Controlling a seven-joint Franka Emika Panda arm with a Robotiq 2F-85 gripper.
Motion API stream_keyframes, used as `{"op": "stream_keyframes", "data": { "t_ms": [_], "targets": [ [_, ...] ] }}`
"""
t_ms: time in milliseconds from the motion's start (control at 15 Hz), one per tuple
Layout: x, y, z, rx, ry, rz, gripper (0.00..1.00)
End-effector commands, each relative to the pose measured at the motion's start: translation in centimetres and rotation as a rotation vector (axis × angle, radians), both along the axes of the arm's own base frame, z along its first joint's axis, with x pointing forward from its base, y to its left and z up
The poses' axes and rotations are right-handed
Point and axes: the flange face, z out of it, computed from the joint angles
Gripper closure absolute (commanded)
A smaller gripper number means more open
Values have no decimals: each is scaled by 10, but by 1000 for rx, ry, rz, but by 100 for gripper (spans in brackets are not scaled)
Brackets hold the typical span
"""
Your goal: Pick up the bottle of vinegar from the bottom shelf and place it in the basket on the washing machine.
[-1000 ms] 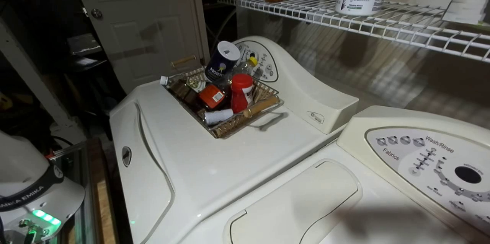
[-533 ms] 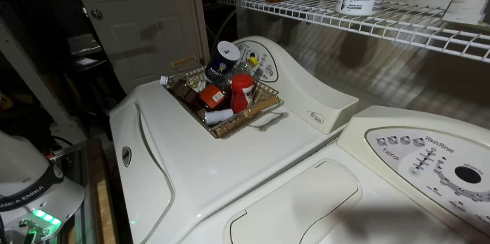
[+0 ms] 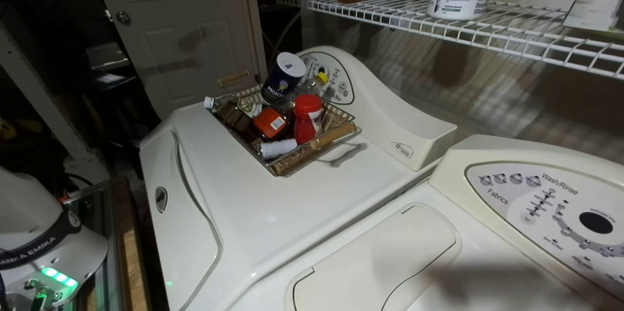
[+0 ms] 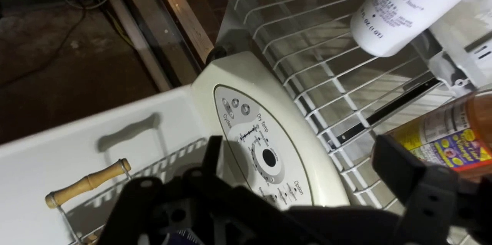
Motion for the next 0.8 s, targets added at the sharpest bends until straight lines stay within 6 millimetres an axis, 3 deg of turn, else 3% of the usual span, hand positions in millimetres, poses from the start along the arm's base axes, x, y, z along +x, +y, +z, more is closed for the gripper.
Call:
{"op": "stream_keyframes", "data": {
  "t_ms": [0, 733],
  "targets": [
    [10, -16, 11, 133, -84, -102, 0],
    [64, -37, 15, 386, -269, -274, 0]
  ]
}}
